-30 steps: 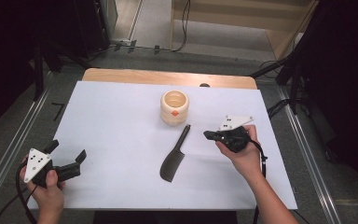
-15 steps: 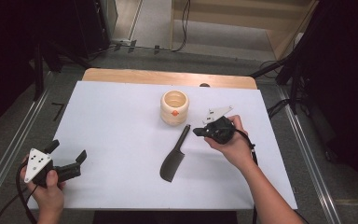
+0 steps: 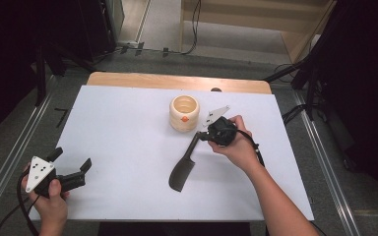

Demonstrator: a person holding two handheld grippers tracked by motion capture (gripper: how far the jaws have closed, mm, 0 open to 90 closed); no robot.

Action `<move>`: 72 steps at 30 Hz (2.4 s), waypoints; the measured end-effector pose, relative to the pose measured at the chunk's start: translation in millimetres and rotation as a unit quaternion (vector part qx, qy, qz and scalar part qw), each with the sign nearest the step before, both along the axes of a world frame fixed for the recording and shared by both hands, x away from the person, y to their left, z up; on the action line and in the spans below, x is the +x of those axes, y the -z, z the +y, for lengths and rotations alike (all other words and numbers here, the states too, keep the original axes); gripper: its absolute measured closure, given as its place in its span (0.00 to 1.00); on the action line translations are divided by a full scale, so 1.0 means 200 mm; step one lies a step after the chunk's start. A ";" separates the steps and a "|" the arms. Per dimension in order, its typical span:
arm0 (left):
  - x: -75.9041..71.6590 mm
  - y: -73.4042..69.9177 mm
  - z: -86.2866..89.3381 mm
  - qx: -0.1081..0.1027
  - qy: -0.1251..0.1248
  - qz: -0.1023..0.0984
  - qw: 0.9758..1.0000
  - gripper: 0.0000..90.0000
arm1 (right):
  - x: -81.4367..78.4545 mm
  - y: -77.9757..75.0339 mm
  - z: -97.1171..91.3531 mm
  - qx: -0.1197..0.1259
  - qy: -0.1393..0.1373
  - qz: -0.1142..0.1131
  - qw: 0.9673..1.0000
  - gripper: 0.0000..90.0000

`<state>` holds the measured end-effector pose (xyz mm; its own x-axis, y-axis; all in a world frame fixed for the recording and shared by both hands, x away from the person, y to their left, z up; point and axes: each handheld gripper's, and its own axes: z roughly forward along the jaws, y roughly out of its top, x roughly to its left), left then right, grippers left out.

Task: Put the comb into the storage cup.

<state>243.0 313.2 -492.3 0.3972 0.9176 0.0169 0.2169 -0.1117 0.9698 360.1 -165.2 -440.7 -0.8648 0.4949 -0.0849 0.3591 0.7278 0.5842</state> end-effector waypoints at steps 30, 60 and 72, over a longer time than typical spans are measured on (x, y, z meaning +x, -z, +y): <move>0.00 0.00 -0.01 0.004 0.002 -0.002 1.000 0.00 | 0.20 0.14 0.24 -0.092 -0.003 0.039 0.995 0.98; 0.00 0.00 -0.01 0.005 0.001 0.001 1.000 0.00 | 0.16 0.15 0.14 -0.101 -0.016 0.069 0.992 0.98; 0.00 0.00 -0.01 0.007 0.002 0.001 1.000 0.00 | 0.17 0.20 0.09 -0.123 0.000 0.078 0.989 0.98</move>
